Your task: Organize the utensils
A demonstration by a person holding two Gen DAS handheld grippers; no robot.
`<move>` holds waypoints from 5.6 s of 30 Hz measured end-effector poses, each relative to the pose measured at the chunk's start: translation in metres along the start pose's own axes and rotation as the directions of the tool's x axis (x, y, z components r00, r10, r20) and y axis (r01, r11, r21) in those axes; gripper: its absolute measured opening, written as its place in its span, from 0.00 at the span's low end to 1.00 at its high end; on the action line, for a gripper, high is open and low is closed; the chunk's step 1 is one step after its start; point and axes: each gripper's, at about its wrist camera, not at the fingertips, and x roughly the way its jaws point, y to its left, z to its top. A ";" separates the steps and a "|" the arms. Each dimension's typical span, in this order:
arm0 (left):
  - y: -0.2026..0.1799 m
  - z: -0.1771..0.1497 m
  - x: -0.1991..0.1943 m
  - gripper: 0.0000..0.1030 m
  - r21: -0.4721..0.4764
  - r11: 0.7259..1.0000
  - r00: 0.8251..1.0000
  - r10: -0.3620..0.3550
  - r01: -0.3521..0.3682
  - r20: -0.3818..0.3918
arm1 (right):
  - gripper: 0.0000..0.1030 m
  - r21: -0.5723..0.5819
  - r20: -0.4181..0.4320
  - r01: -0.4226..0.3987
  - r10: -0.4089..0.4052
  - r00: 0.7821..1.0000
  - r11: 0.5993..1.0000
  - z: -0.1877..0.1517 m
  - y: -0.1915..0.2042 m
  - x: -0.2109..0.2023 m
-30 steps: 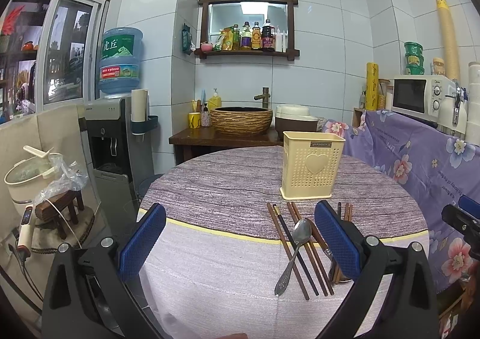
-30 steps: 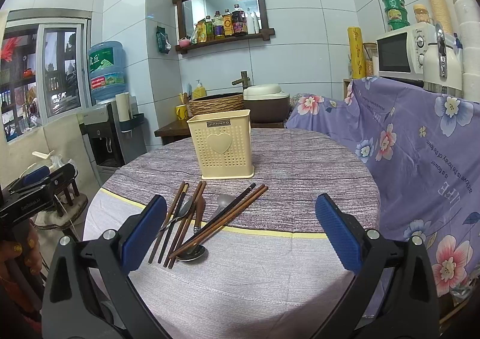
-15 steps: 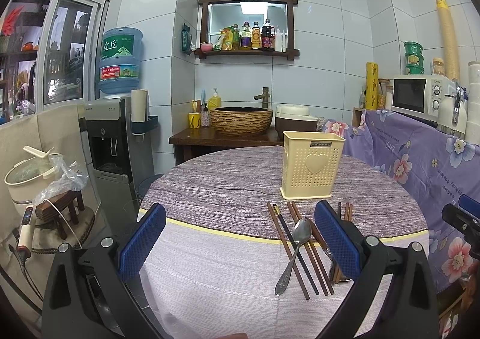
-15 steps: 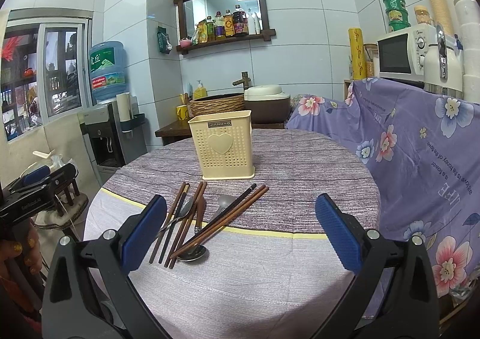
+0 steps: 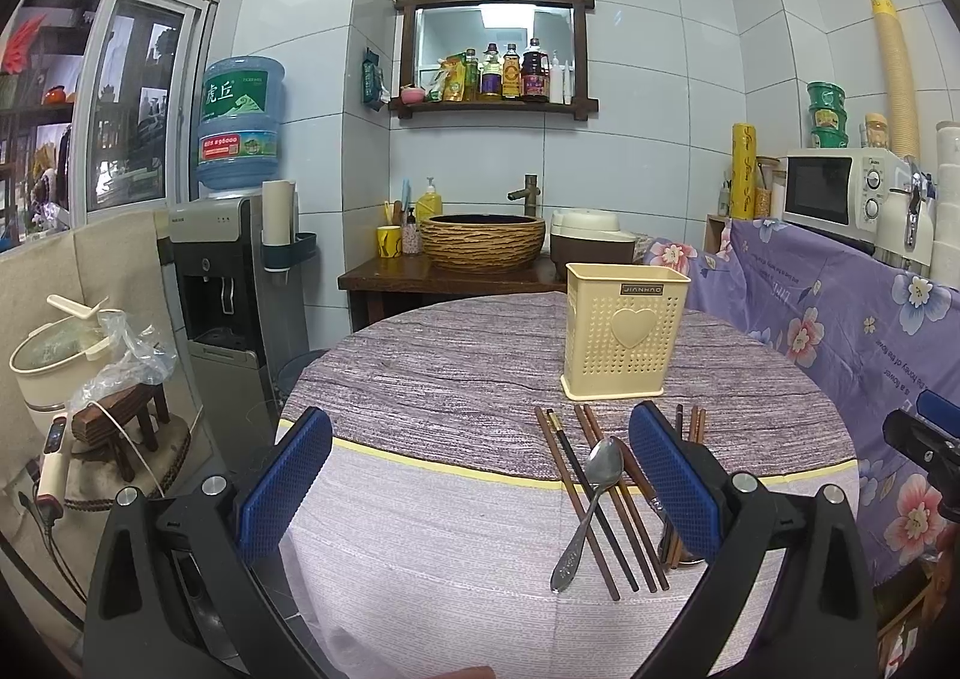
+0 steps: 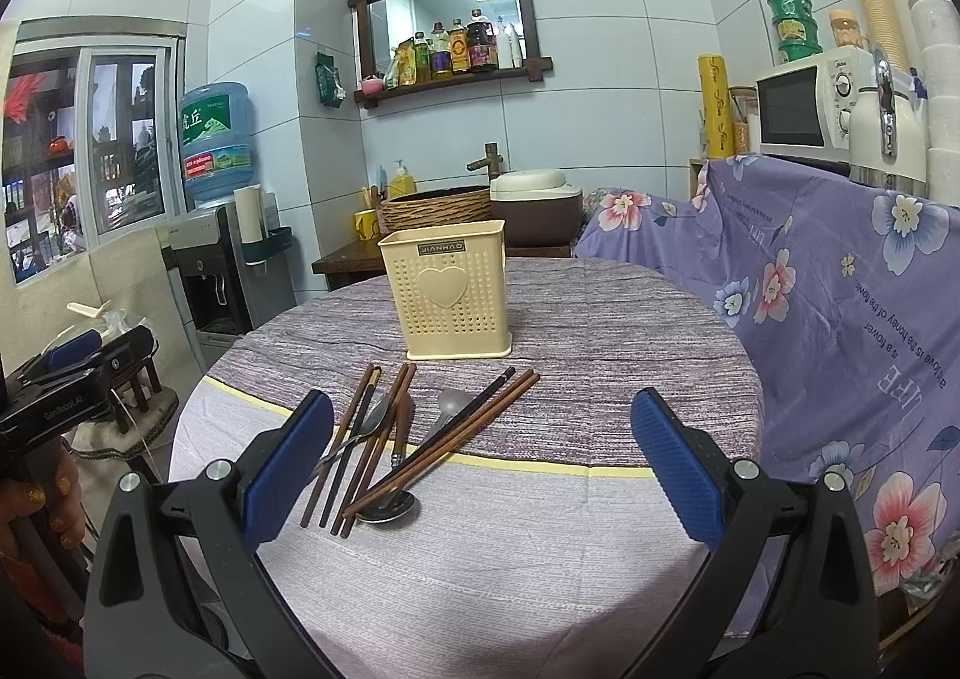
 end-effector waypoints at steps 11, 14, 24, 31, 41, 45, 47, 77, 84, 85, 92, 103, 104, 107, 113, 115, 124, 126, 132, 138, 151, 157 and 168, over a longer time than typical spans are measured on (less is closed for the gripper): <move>0.000 0.000 0.000 0.95 0.005 1.000 1.000 0.001 -0.001 -0.005 | 0.95 0.001 -0.002 0.000 0.000 1.000 1.000 0.000 0.001 0.000; 0.000 0.000 0.002 0.95 0.008 1.000 1.000 0.002 -0.002 -0.008 | 0.95 0.001 -0.003 -0.002 0.002 1.000 1.000 -0.001 0.000 0.001; -0.001 -0.001 0.007 0.95 0.011 1.000 1.000 0.009 -0.009 -0.015 | 0.95 0.005 -0.009 -0.001 0.001 1.000 1.000 -0.002 -0.001 0.004; -0.002 -0.004 0.013 0.95 0.020 1.000 0.999 0.013 -0.012 -0.034 | 0.95 0.010 -0.019 -0.001 0.001 1.000 1.000 -0.004 -0.003 0.007; -0.004 -0.013 0.034 0.95 0.022 1.000 0.994 0.002 0.001 -0.113 | 0.95 0.027 -0.052 0.018 -0.016 0.999 0.999 -0.005 -0.010 0.021; -0.004 -0.013 0.038 0.95 0.019 1.000 0.992 -0.009 0.011 -0.126 | 0.95 0.028 -0.064 0.027 -0.025 0.998 0.999 -0.006 -0.011 0.027; -0.005 -0.013 0.042 0.95 0.021 1.000 0.991 -0.008 0.011 -0.131 | 0.95 0.029 -0.075 0.034 -0.032 0.997 0.999 -0.006 -0.012 0.032; -0.043 -0.019 0.168 0.63 0.079 0.911 0.840 -0.337 0.405 -0.425 | 0.69 0.117 -0.401 0.086 -0.032 0.916 0.989 -0.012 -0.025 0.169; -0.056 -0.027 0.200 0.63 0.101 0.799 0.706 -0.455 0.593 -0.543 | 0.69 0.132 -0.429 0.099 -0.033 0.903 0.986 -0.020 -0.031 0.173; -0.060 -0.028 0.201 0.63 0.122 0.786 0.704 -0.458 0.606 -0.544 | 0.69 0.133 -0.429 0.100 -0.034 0.903 0.986 -0.019 -0.031 0.174; -0.069 -0.032 0.221 0.59 0.104 0.741 0.638 -0.488 0.664 -0.596 | 0.69 0.134 -0.434 0.098 -0.031 0.900 0.986 -0.021 -0.029 0.178; -0.074 -0.039 0.226 0.36 0.075 0.728 0.602 -0.500 0.682 -0.622 | 0.69 0.135 -0.447 0.096 -0.026 0.894 0.986 -0.024 -0.031 0.186; -0.074 -0.039 0.226 0.36 0.077 0.732 0.606 -0.495 0.677 -0.622 | 0.69 0.135 -0.448 0.095 -0.025 0.894 0.986 -0.024 -0.031 0.187; -0.070 -0.036 0.223 0.36 0.073 0.751 0.625 -0.488 0.657 -0.609 | 0.69 0.137 -0.452 0.091 -0.019 0.892 0.986 -0.022 -0.031 0.191; -0.054 -0.010 0.214 0.35 0.052 0.812 0.717 -0.481 0.582 -0.505 | 0.52 0.151 -0.472 0.113 -0.029 0.881 0.982 -0.012 -0.031 0.218; -0.047 0.001 0.212 0.35 0.063 0.850 0.772 -0.441 0.523 -0.458 | 0.42 0.166 -0.491 0.130 -0.032 0.871 0.978 -0.010 -0.032 0.232; -0.032 0.019 0.201 0.35 0.079 0.912 0.868 -0.354 0.403 -0.348 | 0.21 0.187 -0.561 0.218 -0.078 0.824 0.958 -0.010 -0.029 0.268; -0.033 0.019 0.201 0.35 0.077 0.911 0.866 -0.355 0.405 -0.352 | 0.20 0.204 -0.571 0.218 -0.065 0.819 0.954 -0.009 -0.029 0.273; -0.032 0.020 0.200 0.35 0.060 0.916 0.871 -0.354 0.396 -0.342 | 0.16 0.204 -0.584 0.246 -0.084 0.807 0.948 -0.004 -0.036 0.289; -0.027 0.022 0.199 0.34 0.052 0.919 0.875 -0.352 0.390 -0.332 | 0.15 0.276 -0.585 0.243 -0.038 0.810 0.930 -0.005 -0.052 0.289; -0.032 0.022 0.201 0.34 0.063 0.925 0.879 -0.334 0.375 -0.339 | 0.12 0.211 -0.591 0.291 -0.116 0.799 0.933 0.004 -0.041 0.313; -0.028 0.029 0.200 0.34 0.041 0.933 0.890 -0.328 0.358 -0.317 | 0.09 0.334 -0.535 0.241 -0.027 0.845 0.911 0.008 -0.056 0.304; -0.022 0.053 0.190 0.33 0.026 0.940 0.918 -0.326 0.340 -0.223 | 0.08 0.361 -0.216 -0.004 0.088 0.972 0.933 0.076 -0.047 0.219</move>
